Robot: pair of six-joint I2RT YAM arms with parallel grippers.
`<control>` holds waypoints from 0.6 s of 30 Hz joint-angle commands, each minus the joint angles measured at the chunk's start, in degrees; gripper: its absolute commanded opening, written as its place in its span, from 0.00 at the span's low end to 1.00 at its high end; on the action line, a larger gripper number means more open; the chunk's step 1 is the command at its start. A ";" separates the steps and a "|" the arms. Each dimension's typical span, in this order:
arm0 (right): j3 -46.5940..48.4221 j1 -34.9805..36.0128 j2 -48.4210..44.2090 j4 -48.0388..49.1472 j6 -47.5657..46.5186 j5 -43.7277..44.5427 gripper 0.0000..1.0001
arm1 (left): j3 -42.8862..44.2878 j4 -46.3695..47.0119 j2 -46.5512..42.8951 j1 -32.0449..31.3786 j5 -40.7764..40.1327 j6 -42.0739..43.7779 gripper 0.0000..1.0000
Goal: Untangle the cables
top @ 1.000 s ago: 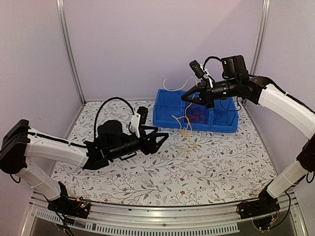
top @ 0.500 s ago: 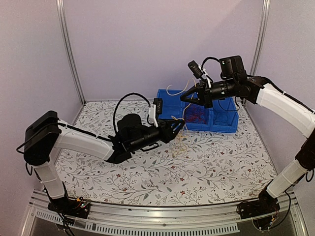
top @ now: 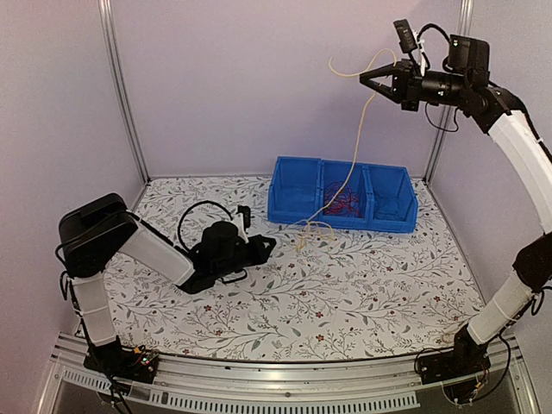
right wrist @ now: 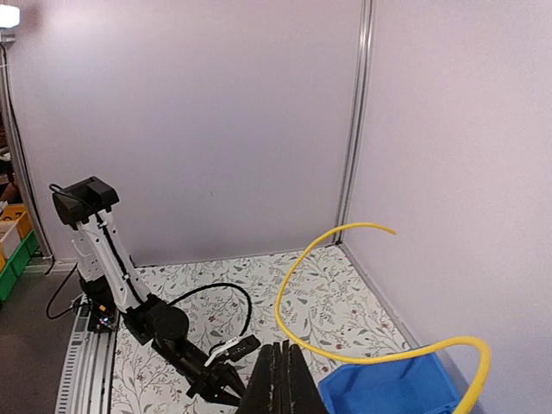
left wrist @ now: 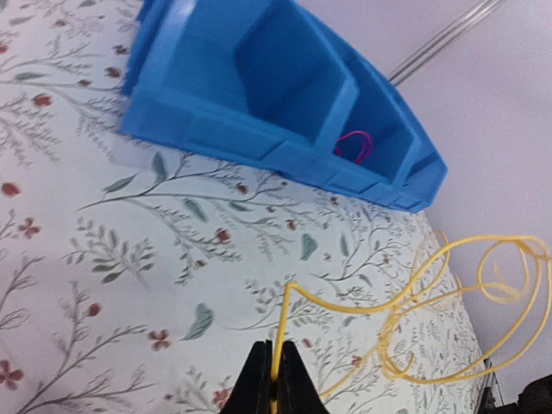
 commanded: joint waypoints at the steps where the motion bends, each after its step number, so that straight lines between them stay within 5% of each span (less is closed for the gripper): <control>1: 10.31 -10.17 1.51 1.83 3.92 -4.35 0.00 | -7.74 -1.17 0.03 4.74 -0.79 -9.23 0.00; 10: 15.08 -24.39 2.60 5.89 6.81 -2.11 0.00 | -16.44 -9.73 -9.01 7.66 -6.82 -11.04 0.00; 18: 16.36 -27.84 2.08 6.50 5.68 3.19 0.00 | -21.81 -22.20 -17.14 9.02 -14.24 -15.66 0.00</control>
